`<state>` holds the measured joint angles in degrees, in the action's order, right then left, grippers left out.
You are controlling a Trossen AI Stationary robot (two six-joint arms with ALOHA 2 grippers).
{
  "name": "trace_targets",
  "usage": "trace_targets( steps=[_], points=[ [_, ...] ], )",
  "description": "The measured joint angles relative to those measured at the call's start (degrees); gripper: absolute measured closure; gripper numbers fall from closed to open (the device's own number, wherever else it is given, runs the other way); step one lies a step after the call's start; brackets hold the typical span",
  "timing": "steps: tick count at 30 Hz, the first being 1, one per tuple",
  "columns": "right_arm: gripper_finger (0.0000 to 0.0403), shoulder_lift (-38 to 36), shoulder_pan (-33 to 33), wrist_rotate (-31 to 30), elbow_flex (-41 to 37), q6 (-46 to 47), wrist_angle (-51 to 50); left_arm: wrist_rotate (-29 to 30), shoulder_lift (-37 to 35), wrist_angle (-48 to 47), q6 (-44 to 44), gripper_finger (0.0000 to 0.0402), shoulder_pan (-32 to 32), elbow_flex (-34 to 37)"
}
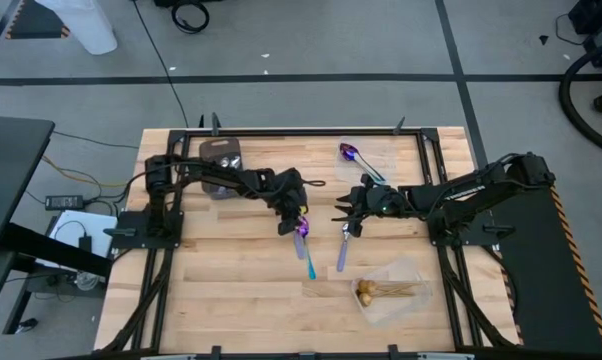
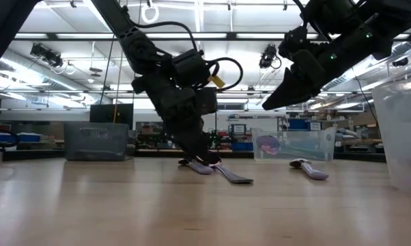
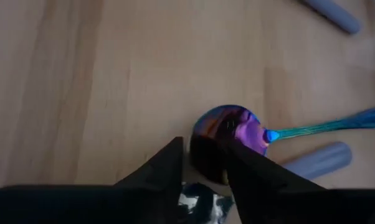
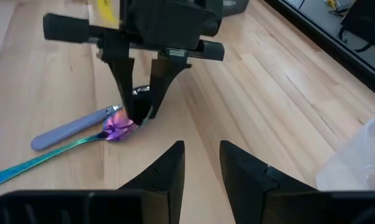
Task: Sort silverware by color (type)
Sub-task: Put the blue spoon into the top transparent bin
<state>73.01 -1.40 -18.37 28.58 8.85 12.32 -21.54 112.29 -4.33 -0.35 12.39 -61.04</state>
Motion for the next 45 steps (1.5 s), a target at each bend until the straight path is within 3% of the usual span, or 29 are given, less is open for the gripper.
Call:
trace_targets(
  steps=[4, 9, 19, 31, 45],
  points=[
    [0.0292, 0.0, 0.01, -0.02, 0.0, 0.4, -0.35, 2.55, -0.18, 0.21, -0.35, 0.0316, -1.05, -0.06],
    [0.0292, 0.0, 0.0, 0.8, 0.0, 1.65, -0.61, 1.01, -0.48, 0.57, -2.46, 0.0362, -0.71, -0.09],
    [0.0292, 0.0, -0.93, 1.51, 0.0, 2.13, -0.8, 2.52, -6.64, 2.57, 1.04, 0.0377, 1.96, -0.07],
    [0.0243, 0.0, -0.89, -0.1, 0.0, 3.67, 0.28, 17.66, -8.18, 19.76, 9.61, 0.0382, -0.64, 0.02],
    [0.0239, 0.0, -0.84, -3.23, 0.0, 3.01, -3.3, 18.7, -10.54, 23.44, 11.41, 0.0383, -0.92, 0.07]
  ],
)
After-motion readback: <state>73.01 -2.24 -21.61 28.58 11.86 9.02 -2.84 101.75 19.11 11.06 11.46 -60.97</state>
